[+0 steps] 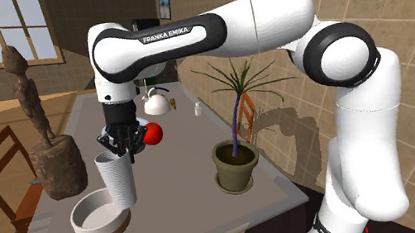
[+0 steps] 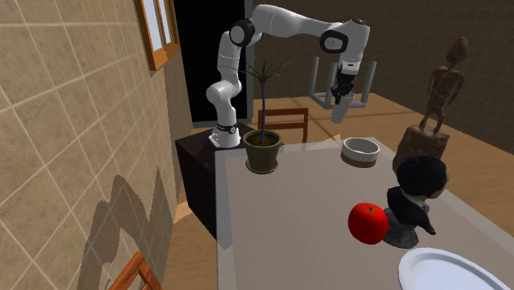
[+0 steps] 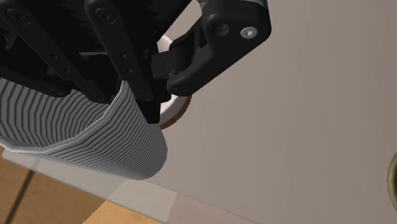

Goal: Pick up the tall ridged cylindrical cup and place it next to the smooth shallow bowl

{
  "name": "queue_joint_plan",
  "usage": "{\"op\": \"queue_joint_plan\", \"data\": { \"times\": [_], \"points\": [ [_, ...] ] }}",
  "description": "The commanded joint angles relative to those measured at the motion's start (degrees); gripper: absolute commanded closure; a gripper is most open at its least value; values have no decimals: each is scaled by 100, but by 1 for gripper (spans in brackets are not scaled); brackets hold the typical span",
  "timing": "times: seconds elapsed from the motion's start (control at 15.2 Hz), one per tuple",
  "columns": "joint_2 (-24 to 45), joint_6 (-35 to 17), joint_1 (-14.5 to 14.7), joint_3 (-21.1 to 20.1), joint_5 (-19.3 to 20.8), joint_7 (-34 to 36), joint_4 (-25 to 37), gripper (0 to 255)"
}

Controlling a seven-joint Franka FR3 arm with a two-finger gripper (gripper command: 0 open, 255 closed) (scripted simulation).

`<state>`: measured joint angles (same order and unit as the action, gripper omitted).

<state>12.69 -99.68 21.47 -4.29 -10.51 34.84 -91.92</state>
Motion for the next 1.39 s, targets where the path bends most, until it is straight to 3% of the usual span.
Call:
{"op": "queue_joint_plan", "data": {
  "times": [0.0, 0.46, 0.86, 1.32],
  "points": [
    [262, -11, 163, -100, 23, 272, 305, 255],
    [1290, 164, 718, -333, 175, 1078, 1654, 255],
    [2580, 692, 1272, -437, 372, 1725, 3584, 255],
    [2483, 98, 1247, -427, 348, 1627, 2884, 255]
  ]
}}
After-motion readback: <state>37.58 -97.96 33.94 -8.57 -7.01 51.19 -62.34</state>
